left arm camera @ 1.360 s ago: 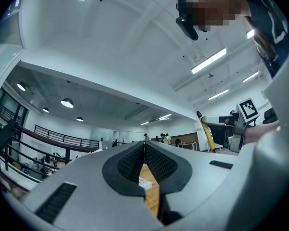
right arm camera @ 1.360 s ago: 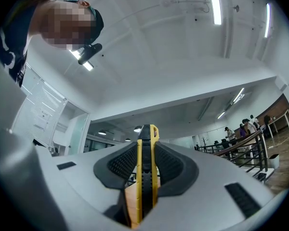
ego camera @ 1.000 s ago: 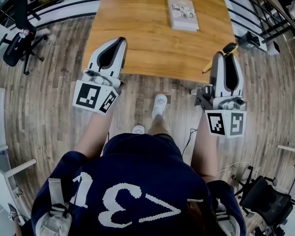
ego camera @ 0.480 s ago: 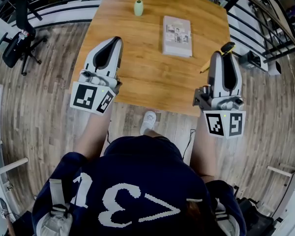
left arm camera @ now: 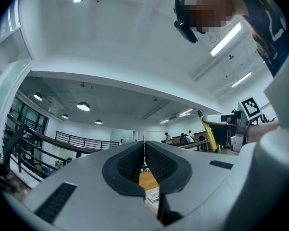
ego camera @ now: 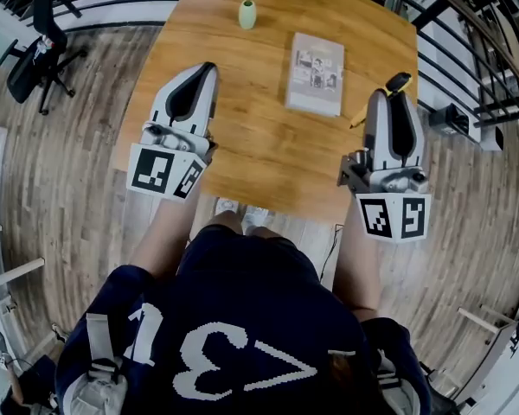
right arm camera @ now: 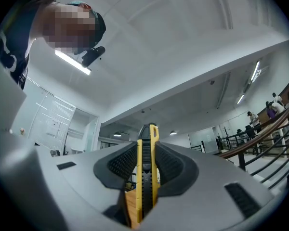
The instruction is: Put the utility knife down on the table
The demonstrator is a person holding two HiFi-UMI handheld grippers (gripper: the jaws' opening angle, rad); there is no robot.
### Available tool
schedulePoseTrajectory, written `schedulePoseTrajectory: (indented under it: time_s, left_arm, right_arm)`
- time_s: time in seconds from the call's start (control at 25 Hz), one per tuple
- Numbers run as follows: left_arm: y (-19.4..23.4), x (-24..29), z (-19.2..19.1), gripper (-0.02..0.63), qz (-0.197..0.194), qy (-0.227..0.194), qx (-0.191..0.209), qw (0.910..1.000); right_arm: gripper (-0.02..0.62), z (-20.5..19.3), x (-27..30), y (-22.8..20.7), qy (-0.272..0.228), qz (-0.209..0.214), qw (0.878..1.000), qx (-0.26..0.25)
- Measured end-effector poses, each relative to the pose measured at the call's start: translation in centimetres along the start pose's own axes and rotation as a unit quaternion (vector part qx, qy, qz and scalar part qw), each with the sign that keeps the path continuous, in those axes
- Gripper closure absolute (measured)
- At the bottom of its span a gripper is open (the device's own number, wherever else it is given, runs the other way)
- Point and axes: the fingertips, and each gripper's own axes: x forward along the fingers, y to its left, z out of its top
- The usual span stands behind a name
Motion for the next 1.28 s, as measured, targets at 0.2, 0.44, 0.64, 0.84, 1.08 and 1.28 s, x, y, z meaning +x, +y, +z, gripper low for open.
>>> schedulePoseTrajectory:
  time_s: [0.2,0.44,0.64,0.84,1.08,1.28]
  left_arm:
    - [0.5,1.1,-3.3,0.588,-0.005,0.03,-0.015,0.9994]
    - [0.5,1.3,-8.3,0.588,-0.019,0.074,-0.041,0.9962]
    - [0.2,0.9,-13.5,0.588,-0.031,0.116,-0.056,0.9912]
    - [-0.1,-0.1,-18.5,0.588,-0.033,0.159,-0.075,0.9838]
    - [-1.1,-0.9,-22.1,0.588,-0.049,0.193,-0.084,0.9765]
    - [-1.6,-1.0,-23.5,0.588,-0.053,0.204,-0.088,0.9735]
  right_arm:
    - [0.471,-4.0,0.6,-0.7,0.046,-0.016,0.999,0.019]
    - [0.471,-11.5,0.0,-1.2,0.138,-0.035,0.989,0.046]
    - [0.471,-21.1,-2.4,-2.2,0.252,-0.057,0.965,0.045]
    - [0.471,-30.1,-6.2,-2.9,0.352,-0.081,0.93,0.071]
    - [0.471,-37.6,-10.2,-2.9,0.461,-0.097,0.879,0.071]
    - [0.471,-41.1,-12.1,-2.5,0.525,-0.104,0.843,0.054]
